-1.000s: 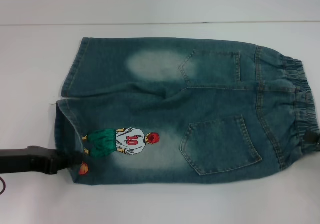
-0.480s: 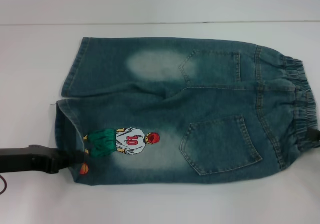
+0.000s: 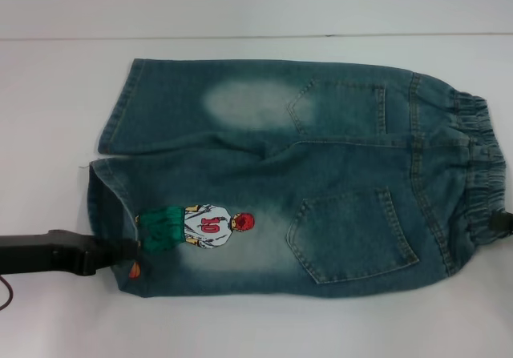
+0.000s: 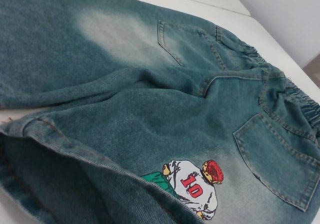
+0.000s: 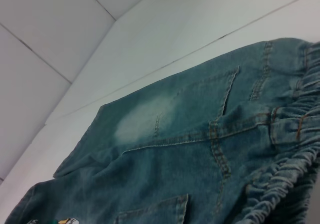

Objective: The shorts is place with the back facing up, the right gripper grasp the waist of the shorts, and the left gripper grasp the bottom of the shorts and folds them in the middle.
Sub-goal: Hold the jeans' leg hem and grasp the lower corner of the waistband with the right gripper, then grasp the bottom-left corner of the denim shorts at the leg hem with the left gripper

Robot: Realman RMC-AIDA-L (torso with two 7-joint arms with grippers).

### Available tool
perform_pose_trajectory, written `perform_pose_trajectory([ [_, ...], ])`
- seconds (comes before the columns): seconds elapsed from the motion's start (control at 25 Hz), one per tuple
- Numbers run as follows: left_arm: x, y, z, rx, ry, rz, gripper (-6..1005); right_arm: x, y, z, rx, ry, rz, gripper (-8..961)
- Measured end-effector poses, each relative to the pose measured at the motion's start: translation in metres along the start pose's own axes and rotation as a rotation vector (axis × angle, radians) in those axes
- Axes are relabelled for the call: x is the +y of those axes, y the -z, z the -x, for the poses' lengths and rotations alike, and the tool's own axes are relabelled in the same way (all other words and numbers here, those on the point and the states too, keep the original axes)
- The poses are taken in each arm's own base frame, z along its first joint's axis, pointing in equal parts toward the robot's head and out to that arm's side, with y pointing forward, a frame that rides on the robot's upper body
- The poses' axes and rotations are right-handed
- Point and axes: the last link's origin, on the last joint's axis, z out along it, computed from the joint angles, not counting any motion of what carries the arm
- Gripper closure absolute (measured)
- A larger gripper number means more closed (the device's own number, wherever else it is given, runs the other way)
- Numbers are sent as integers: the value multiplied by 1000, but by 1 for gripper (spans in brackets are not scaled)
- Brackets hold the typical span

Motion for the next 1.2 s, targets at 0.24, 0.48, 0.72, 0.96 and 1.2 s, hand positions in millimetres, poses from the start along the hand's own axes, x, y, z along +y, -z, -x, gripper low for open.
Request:
perform_pose_trajectory([
  [0.24,0,2,-1,13,1,5,894,-3,7,3,-58,-17,-19,903],
  [0.48,-1,6,-3,47,5,4,894,-5,13,8,-126,-32,-25,913],
  [0.72,-5,13,-8,89,6,-13,896,-1,13,18,-236,-66,10,908],
  [0.96,-7,16,-8,106,9,-13,901,2,12,22,-274,-85,44,904],
  [1.2,-8,23,-3,80,51,-6,878,1,11,22,-272,-78,40,899],
])
